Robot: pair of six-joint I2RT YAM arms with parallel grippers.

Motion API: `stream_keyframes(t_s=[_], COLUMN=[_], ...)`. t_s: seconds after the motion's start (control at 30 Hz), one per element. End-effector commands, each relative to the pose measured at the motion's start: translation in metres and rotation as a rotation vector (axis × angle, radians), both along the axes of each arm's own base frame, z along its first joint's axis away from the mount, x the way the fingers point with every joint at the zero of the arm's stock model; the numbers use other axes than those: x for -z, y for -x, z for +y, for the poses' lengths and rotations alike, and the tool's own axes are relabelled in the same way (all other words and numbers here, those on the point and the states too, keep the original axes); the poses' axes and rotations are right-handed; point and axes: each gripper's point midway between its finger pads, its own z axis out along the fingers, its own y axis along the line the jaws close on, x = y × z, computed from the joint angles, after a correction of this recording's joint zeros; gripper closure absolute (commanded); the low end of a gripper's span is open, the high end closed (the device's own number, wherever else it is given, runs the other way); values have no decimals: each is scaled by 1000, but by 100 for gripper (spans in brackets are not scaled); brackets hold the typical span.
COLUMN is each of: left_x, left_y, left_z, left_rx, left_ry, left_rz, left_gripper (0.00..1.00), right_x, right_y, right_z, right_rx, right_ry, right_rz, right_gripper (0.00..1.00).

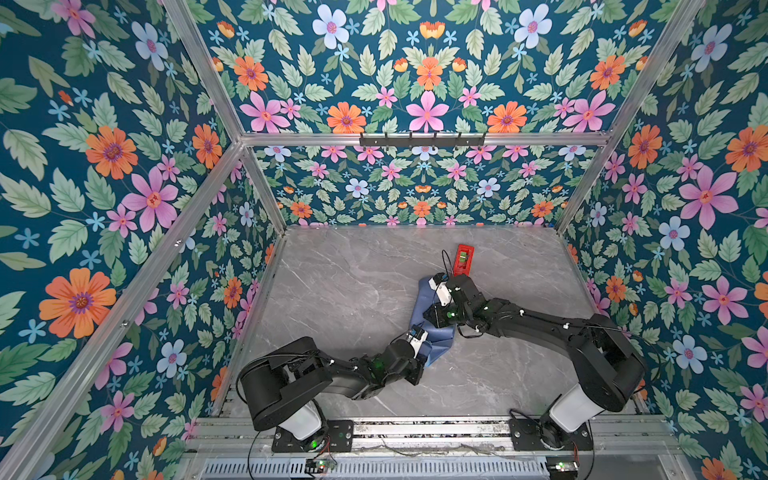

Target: Wrap the gift box in paper

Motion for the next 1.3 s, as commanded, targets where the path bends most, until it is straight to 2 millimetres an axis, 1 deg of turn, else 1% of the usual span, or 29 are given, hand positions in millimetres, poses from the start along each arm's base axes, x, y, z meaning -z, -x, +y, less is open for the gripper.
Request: stream_keyframes(t_s=[0.0, 0.1, 0.17, 0.27, 0.3, 0.37, 0.43, 0.5, 0.53, 0.6, 0.67, 0.7, 0.77, 0.83, 0.93, 1.0, 1.2, 1.23, 1.27], left_x=[9, 1, -11, -33, -41, -58, -75, -88, -92, -95, -92, -90, -85, -78, -69, -68, -68, -70, -70], left_y=[15, 19, 16, 8, 5, -2, -13, -31, -42, -65, -85, -93, -106, -112, -111, -107, -87, -84, -80], left_z=[2, -6, -8, -5, -2, 6, 20, 39, 48, 62, 68, 67, 57, 40, 22, 20, 32, 35, 38], left_rx=[7, 22, 14, -24, -38, -74, -136, -231, -277, -349, -396, -398, -388, -348, -292, -284, -293, -299, -302], left_ry=[-18, 12, 41, 86, 100, 121, 141, 159, 179, 225, 250, 255, 250, 245, 265, 292, 326, 336, 344], left_rz=[44, 35, 15, -26, -44, -75, -114, -131, -115, -45, 17, 43, 90, 142, 206, 222, 229, 227, 229], left_gripper=[86, 84, 81, 73, 70, 62, 51, 39, 33, 29, 26, 25, 23, 23, 30, 33, 35, 34, 34], right_x=[31, 28, 24, 8, -1, -19, -37, -48, -49, -49, -42, -36, -25, -16, -14, -14, -14, -13, -7], right_y=[22, 20, 18, 12, 9, 4, 1, 0, 0, -1, -2, -4, -7, -11, -18, -23, -40, -44, -46], right_z=[-20, -19, -16, -11, -8, -6, -9, -21, -30, -49, -68, -77, -87, -88, -76, -67, -48, -45, -43], right_rx=[16, 15, 10, 5, 2, 6, 14, 46, 75, 135, 208, 247, 304, 325, 285, 263, 199, 185, 176], right_ry=[112, 108, 101, 69, 46, -7, -65, -105, -121, -145, -138, -134, -148, -181, -222, -247, -267, -257, -240], right_rz=[128, 122, 115, 93, 85, 73, 69, 71, 78, 86, 103, 116, 157, 189, 214, 230, 255, 258, 271], right_gripper=[78, 78, 77, 75, 75, 72, 68, 63, 60, 52, 46, 44, 40, 38, 38, 38, 41, 42, 42])
